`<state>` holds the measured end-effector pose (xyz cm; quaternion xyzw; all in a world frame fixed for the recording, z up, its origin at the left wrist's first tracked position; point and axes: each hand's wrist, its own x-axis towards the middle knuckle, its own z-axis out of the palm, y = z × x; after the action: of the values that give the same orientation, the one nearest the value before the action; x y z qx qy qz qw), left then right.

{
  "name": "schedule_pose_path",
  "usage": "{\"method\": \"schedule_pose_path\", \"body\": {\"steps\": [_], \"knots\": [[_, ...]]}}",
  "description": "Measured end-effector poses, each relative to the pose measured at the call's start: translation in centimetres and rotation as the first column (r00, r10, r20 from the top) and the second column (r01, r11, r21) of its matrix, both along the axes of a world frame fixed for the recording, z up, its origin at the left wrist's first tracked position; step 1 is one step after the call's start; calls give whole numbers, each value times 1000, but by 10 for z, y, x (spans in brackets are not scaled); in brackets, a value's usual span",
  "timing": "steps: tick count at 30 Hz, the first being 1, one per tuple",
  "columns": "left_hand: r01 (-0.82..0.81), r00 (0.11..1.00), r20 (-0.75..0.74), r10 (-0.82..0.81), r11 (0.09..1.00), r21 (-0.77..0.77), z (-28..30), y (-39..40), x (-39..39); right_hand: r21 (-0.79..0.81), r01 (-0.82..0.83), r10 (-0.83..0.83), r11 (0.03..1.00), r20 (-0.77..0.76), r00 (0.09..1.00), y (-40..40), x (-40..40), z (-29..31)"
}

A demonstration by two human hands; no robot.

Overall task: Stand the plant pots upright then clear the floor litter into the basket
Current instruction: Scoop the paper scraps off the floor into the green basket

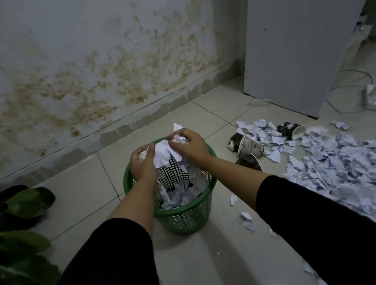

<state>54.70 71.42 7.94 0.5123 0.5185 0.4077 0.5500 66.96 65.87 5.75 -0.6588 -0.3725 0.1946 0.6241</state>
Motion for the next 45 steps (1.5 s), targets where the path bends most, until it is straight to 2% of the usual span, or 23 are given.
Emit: {"method": "schedule_pose_path", "body": {"steps": [5, 9, 15, 19, 21, 31, 36, 41, 45], "knots": [[14, 999, -39, -17, 998, -64, 1, 2, 1, -60, -60, 58, 996, -29, 998, -3, 0, 5], [3, 1000, 5, -3, 990, -144, -5, 3, 6, -127, -87, 80, 988, -55, 995, -4, -3, 7], [65, 994, -93, -65, 998, -3, -14, 1, -1, -163, -139, 147, 977, 32, 989, 0, 1, -6], [105, 990, -96, -105, 994, -13, -15, 3, -4, -251, -180, 215, 951, 122, 969, -3, 0, -6], [135, 987, -88, -138, 990, -36, -13, 1, -2, -291, -201, 236, 935, 92, 967, -4, -2, -5], [118, 960, -256, -115, 993, -3, -21, 3, 0, -322, -184, 217, 929, 68, 974, -7, 0, -1], [216, 946, -252, -205, 976, 15, -19, 2, -4, -327, -193, 267, 925, 196, 944, -8, 3, -3], [182, 970, -152, -192, 980, -75, -15, 3, 2, -296, -230, 249, 927, 27, 968, -7, -1, 8], [245, 939, -250, -237, 970, 2, -15, 0, 5, -275, -237, 211, 932, -118, 970, -12, 1, 19]]}}
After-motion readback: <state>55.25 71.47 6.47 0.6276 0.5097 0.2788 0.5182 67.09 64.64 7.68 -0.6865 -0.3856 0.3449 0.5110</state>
